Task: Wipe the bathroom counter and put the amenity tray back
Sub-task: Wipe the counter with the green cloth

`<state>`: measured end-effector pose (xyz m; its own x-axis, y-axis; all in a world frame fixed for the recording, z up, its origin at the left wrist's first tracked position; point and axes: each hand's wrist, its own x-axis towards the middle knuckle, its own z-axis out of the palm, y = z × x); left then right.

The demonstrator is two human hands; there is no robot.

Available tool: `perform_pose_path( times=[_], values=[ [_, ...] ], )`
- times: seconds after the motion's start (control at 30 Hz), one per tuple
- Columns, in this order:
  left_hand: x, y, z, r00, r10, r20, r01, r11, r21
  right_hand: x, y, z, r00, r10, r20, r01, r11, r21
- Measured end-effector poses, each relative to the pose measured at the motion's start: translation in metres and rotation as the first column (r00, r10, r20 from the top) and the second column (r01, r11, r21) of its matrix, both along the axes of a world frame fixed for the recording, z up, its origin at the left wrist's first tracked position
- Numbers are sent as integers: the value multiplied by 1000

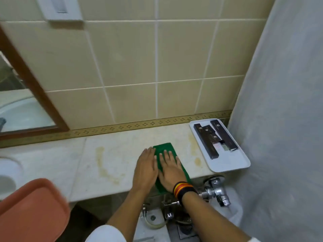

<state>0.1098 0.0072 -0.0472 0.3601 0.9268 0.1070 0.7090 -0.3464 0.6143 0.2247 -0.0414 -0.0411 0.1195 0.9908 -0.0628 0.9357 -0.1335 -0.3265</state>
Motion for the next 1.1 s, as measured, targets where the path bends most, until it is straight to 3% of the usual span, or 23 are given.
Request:
perform_pose_path(
  times=[0.07, 0.27, 0.43, 0.6, 0.67, 0.77, 0.83, 0.9, 0.97, 1.1],
  values=[
    [1, 4, -18, 998, 2, -66, -1, 1000, 14, 7, 2, -12, 999, -25, 38, 24, 1000, 15],
    [3, 9, -37, 983, 18, -182, 6, 992, 128, 54, -56, -25, 935, -355, -19, 355, 931, 86],
    [1, 12, -41, 981, 9, -195, 13, 994, 112, 93, 23, -21, 953, -297, -56, 301, 951, 72],
    [1, 15, -46, 981, -17, -193, 42, 992, 123, 111, 126, -26, 958, -288, 11, 287, 956, 67],
    [0, 15, -47, 981, -14, -192, 39, 991, 125, 99, 123, -26, 971, -237, 30, 234, 970, 67],
    [0, 13, -43, 982, -10, -187, 35, 990, 134, 63, 58, -20, 997, -82, 5, 82, 994, 72],
    [2, 12, -42, 983, -5, -182, 29, 991, 131, 49, 9, -20, 993, -113, -27, 115, 989, 95],
    [2, 12, -42, 984, -3, -176, 26, 991, 128, 54, -14, -24, 966, -256, -37, 259, 960, 110],
    [4, 12, -41, 986, -4, -166, 24, 993, 116, 72, -2, -27, 940, -340, -14, 340, 935, 102],
    [3, 12, -43, 988, -11, -153, 29, 993, 118, 79, 78, -30, 951, -308, 12, 306, 948, 90]
  ],
)
